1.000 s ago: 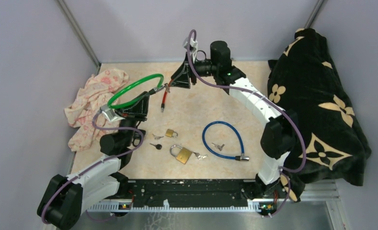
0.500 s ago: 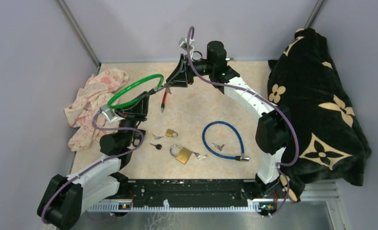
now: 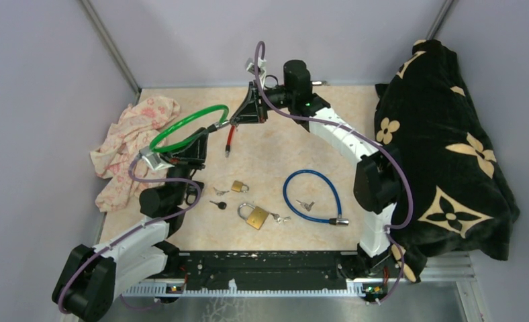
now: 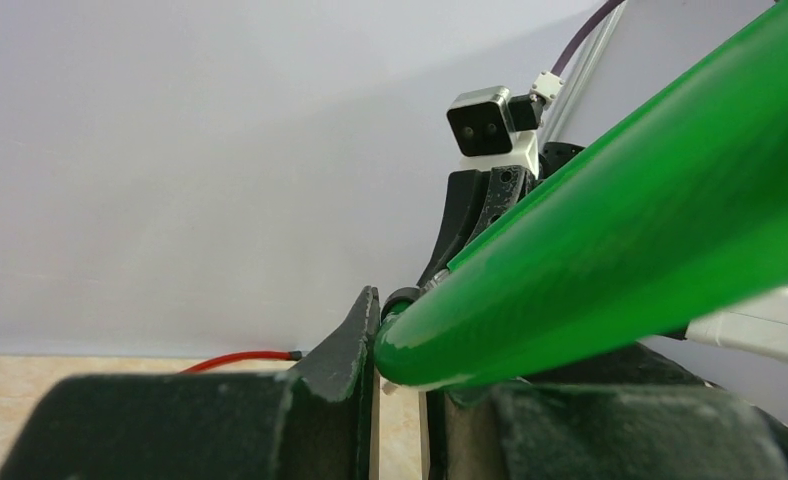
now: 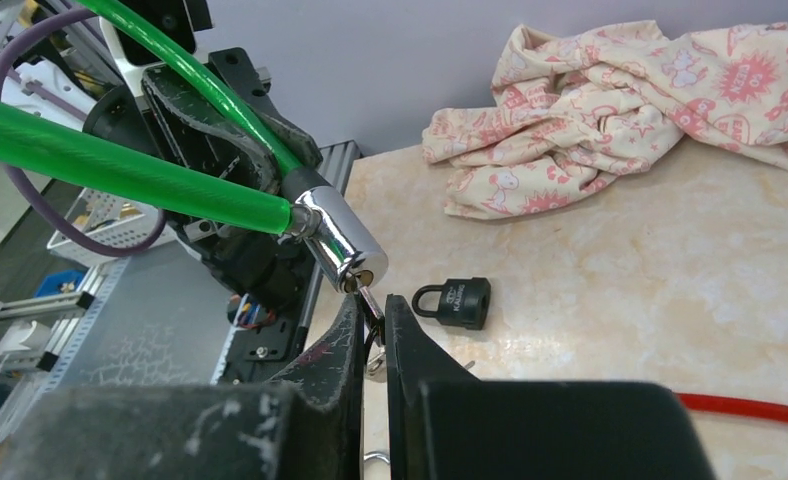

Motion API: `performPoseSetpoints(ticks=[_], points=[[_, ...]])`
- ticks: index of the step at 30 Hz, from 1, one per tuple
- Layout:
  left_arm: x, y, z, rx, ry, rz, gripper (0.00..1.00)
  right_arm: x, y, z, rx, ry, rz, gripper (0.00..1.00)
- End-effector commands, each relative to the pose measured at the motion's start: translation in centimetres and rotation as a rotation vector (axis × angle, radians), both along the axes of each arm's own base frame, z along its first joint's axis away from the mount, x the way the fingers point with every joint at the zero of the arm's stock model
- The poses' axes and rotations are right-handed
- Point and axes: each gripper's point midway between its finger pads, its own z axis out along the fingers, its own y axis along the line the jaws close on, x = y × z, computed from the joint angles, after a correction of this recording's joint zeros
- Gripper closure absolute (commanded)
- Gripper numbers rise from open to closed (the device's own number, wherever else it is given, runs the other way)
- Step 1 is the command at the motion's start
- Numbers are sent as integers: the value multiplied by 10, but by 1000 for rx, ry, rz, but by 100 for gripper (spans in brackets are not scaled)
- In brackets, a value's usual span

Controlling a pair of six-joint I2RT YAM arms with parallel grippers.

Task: Lock with the key
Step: Lock the lock.

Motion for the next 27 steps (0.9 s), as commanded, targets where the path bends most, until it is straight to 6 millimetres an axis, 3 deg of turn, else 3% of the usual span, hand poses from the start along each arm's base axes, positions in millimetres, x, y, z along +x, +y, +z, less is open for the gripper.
performPoseSetpoints(ticks=[1, 7, 10, 15, 20, 27], points=[[-15, 7, 38, -61, -118, -6, 100, -18, 4, 29, 59, -121, 58, 100], [-12, 6, 35, -56, -99, -6, 100, -28, -7, 28, 118, -306, -9, 100], [-5, 0, 26, -32, -54, -32, 100, -28, -14, 34, 166, -535, -149, 100], [5, -18, 6, 60, 18, -140, 100, -31, -17, 35, 103, -955, -352, 100], [22, -23, -25, 105, 177, -220, 100, -23, -34, 36, 57, -1119, -497, 100], [20, -33, -42, 136, 257, -295, 100, -18, -37, 28, -48, -1372, -584, 100]])
